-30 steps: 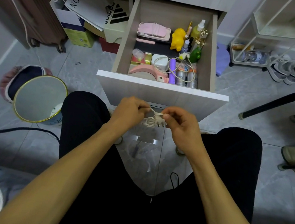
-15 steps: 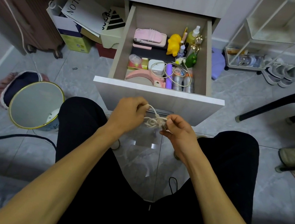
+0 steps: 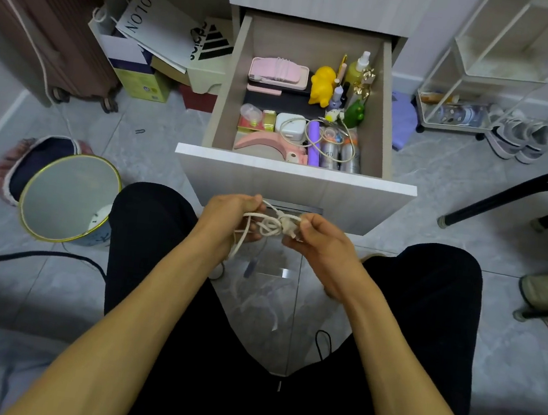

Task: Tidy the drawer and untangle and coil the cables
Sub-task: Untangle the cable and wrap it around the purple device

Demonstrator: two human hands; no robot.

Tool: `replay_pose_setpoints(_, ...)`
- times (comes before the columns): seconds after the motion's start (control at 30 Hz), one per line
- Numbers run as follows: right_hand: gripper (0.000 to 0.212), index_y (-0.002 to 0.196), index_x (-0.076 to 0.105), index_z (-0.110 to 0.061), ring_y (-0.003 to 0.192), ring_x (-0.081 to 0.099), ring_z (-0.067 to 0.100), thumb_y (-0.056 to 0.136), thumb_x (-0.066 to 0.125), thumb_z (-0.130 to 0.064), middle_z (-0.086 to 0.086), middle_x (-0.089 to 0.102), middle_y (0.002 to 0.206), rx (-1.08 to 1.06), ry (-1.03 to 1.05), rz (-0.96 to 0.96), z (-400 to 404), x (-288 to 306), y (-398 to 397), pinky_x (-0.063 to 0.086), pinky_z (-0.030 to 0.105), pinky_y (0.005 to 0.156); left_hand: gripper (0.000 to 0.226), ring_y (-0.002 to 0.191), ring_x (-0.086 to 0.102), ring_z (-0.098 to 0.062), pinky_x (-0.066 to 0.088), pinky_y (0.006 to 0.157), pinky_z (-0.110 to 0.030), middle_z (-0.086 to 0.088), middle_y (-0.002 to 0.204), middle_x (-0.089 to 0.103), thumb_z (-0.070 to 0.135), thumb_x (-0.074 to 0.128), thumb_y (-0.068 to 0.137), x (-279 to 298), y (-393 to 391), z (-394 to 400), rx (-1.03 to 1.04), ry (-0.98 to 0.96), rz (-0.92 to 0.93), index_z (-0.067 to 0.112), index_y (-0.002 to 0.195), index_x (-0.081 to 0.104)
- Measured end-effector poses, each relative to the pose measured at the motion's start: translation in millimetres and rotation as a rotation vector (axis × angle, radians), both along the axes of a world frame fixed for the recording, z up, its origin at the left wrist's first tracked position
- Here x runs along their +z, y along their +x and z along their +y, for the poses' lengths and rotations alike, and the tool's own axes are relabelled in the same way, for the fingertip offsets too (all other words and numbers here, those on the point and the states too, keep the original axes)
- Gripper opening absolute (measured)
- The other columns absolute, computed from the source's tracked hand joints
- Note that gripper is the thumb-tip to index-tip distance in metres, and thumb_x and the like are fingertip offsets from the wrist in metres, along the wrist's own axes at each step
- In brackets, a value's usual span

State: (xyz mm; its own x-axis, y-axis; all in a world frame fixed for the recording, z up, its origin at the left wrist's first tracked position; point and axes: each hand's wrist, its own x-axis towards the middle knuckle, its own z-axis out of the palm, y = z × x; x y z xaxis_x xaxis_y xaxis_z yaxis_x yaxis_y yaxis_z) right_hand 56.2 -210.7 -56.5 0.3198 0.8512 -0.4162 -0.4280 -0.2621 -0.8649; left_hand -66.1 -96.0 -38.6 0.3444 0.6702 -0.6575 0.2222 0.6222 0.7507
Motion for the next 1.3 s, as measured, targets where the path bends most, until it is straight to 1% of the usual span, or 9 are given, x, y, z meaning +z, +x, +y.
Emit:
replay_pose_setpoints(0.13,0.015,0.082,0.053,-0.006,0.078,0.058,0.018,0.095,0.049,-0.011,0.008,0.057,0.081,0.047,0.043,0.176,-6.0,7.8,0.4,0.056,0.033,0.077,0.027,0.040,0.045,-0.008,0.043,0.043,-0.021,-0.001,0.049,0.059,0.016,0.059,0.095,-1.1,1.0,-5.4,-0.007,-0.065,-0.009,0.006,0.071,0.068)
replay_pose_setpoints(0.3,0.019,0.080,0.053,-0.014,0.079,0.054,0.014,0.085,0.071,-0.017,0.000,0.057,0.077,0.190,0.005,-0.229,-14.0,3.3,3.7,0.047,0.033,0.081,0.025,0.039,0.047,-0.008,0.044,0.043,-0.021,0.000,0.050,0.061,0.018,0.061,0.094,-3.2,4.4,-7.1,-0.054,0.035,0.079,0.007,0.073,0.070)
replay_pose_setpoints(0.5,0.025,0.073,0.052,-0.013,0.072,0.052,0.011,0.077,0.073,0.000,0.004,0.052,0.073,0.043,0.070,-0.298,-11.0,9.6,5.2,0.044,0.023,0.070,0.030,0.046,0.046,-0.016,0.044,0.045,-0.023,-0.005,0.053,0.050,0.020,0.060,0.095,4.1,-7.6,-4.2,-0.242,0.245,0.086,0.006,0.069,0.064)
replay_pose_setpoints(0.6,0.018,0.068,0.053,-0.015,0.064,0.049,0.012,0.074,0.070,-0.008,-0.001,0.052,0.065,0.037,0.069,-0.198,-8.9,14.7,8.2,0.043,0.022,0.065,0.025,0.069,0.060,-0.013,0.051,0.067,-0.029,-0.012,0.074,0.066,0.021,0.060,0.094,3.4,-9.8,-6.3,-0.337,0.484,0.131,0.006,0.076,0.069)
replay_pose_setpoints(0.7,0.016,0.062,0.061,-0.024,0.062,0.049,0.015,0.071,0.068,-0.013,-0.001,0.056,0.064,0.076,-0.009,-0.183,-5.6,19.5,13.4,0.043,0.028,0.065,0.022,0.093,0.069,-0.024,0.054,0.088,-0.036,-0.012,0.094,0.073,0.019,0.056,0.097,5.7,-11.0,-11.0,-0.325,0.429,-0.044,0.002,0.085,0.064)
replay_pose_setpoints(0.83,0.016,0.072,0.064,-0.020,0.069,0.051,0.018,0.078,0.071,-0.007,0.005,0.058,0.073,0.208,-0.069,-0.401,-9.6,27.1,20.5,0.044,0.034,0.070,0.023,0.066,0.069,-0.017,0.060,0.065,-0.037,-0.003,0.071,0.072,0.025,0.048,0.102,8.1,-6.9,-19.8,-0.291,0.375,-0.078,0.009,0.086,0.054)
replay_pose_setpoints(0.97,0.020,0.074,0.062,-0.014,0.072,0.055,0.020,0.078,0.074,0.002,0.007,0.061,0.074,0.262,0.041,-0.389,-13.0,35.0,21.0,0.046,0.027,0.071,0.023,0.045,0.055,-0.011,0.045,0.043,-0.025,-0.004,0.058,0.062,0.029,0.048,0.102,7.9,-1.9,-19.3,-0.342,0.520,0.049,0.010,0.091,0.055)
replay_pose_setpoints(1.13,0.020,0.072,0.065,-0.013,0.066,0.050,0.016,0.072,0.080,0.000,0.004,0.059,0.072,0.136,0.154,-0.552,-11.7,26.6,16.4,0.044,0.024,0.064,0.028,0.038,0.047,-0.004,0.037,0.039,-0.019,-0.004,0.058,0.056,0.034,0.047,0.102,8.2,4.9,-12.5,-0.337,0.568,0.200,0.011,0.090,0.057)
replay_pose_setpoints(1.3,0.015,0.073,0.070,-0.014,0.066,0.055,0.007,0.071,0.083,-0.006,-0.001,0.060,0.073,-0.152,0.183,-0.837,-9.6,15.3,1.5,0.043,0.016,0.064,0.030,0.037,0.050,-0.008,0.040,0.036,-0.022,-0.002,0.052,0.058,0.030,0.047,0.102,2.6,5.9,-12.7,-0.178,0.377,0.189,0.008,0.084,0.057)
